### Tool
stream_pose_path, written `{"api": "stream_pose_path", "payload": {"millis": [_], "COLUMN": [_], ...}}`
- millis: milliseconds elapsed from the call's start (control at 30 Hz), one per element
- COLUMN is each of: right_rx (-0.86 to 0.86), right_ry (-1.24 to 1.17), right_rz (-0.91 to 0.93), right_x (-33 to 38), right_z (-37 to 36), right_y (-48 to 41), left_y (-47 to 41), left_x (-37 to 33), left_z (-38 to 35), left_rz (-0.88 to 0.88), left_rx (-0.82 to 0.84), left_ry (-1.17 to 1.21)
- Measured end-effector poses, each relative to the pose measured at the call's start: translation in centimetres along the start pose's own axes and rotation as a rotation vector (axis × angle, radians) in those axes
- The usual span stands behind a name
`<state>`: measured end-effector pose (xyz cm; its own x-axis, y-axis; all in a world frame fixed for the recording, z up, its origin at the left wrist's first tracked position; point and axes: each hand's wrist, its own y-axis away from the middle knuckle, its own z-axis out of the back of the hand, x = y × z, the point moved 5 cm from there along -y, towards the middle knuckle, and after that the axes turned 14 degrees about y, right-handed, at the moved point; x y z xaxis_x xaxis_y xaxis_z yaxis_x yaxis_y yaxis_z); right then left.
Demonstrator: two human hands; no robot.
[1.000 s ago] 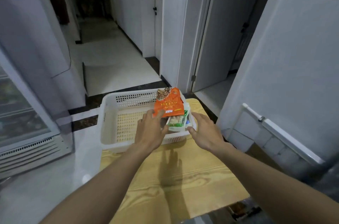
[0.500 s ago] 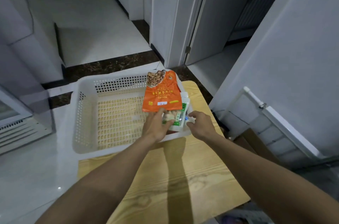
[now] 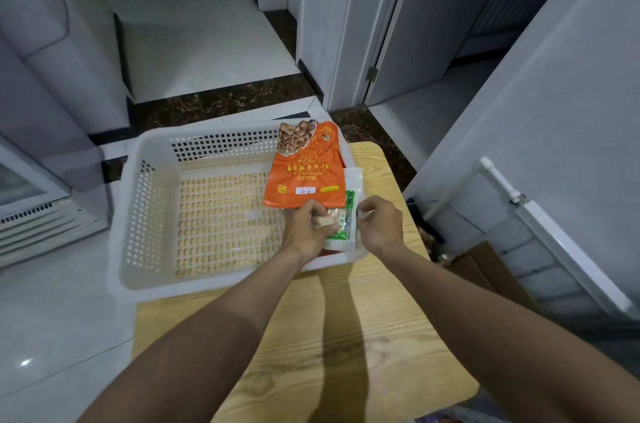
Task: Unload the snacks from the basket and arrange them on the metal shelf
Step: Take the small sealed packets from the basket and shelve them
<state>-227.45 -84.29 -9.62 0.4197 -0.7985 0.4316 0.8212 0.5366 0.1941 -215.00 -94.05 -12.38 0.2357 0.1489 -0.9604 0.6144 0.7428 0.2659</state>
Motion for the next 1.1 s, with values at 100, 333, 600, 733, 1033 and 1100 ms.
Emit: {"api": "stream_pose_path", "payload": {"millis": [100, 333, 600, 733, 1033, 1100], "right_rx": [0.015, 0.060, -0.109, -0.162, -0.348, -0.399], "right_ry": [-0.079, -0.251, -0.255, -0.319, -0.408, -0.420], "right_rz": [-0.005, 0.007, 0.012, -0.019, -0.110, -0.125], "right_x": [-0.3, -1.3, -3.3, -5.1, -5.8, -6.0], "right_z": [0.2, 1.5, 6.2, 8.8, 13.2, 14.2], "right_y": [-0.2, -0.1, 1.3, 3.0, 13.0, 16.4], "left_y": [0.1, 1.0, 3.4, 5.0, 11.4, 13.4], "left_x": [0.0, -0.5, -3.4, -4.8, -8.5, -8.9], "left_z": [-0.4, -0.6, -2.5, -2.0, -0.1, 0.5], "left_rz": [0.012, 0.055, 0.067, 0.037, -0.129, -0.163], "left_rx": [-0.001, 0.019, 0.040, 0.031, 0.110, 0.146], "left_ry": [0.093, 0.292, 0.452, 0.458, 0.423, 0.411]}}
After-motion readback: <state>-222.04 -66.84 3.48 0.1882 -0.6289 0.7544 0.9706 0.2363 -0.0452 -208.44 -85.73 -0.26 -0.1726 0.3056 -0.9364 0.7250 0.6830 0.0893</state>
